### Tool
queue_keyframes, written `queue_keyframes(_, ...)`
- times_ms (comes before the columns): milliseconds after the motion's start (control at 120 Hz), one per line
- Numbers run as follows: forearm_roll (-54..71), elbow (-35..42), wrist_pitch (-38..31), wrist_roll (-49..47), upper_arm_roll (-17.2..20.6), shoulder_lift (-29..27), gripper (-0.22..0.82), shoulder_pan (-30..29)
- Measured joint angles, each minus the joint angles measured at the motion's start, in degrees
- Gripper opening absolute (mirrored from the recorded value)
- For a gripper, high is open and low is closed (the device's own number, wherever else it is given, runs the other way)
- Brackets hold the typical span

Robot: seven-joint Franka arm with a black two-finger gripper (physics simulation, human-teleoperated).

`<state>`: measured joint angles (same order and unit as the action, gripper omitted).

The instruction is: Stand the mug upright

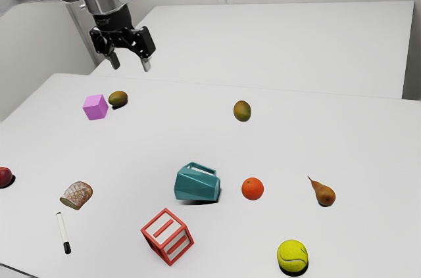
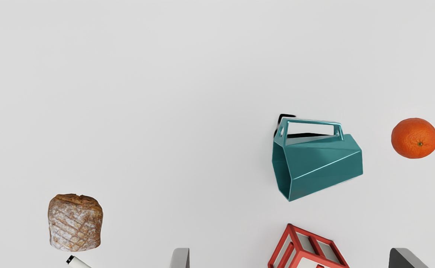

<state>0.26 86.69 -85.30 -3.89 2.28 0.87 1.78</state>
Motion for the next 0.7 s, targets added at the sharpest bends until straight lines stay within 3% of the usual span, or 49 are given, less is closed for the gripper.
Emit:
queue_keyframes(383, -0.43, 6.09, -0.82, -0.35, 0.0, -3.12, 0.58, 0.38)
queue_keyframes(700, -4.77, 17.28, -8.72, 0.63, -0.76, -4.87, 0.58, -1.0)
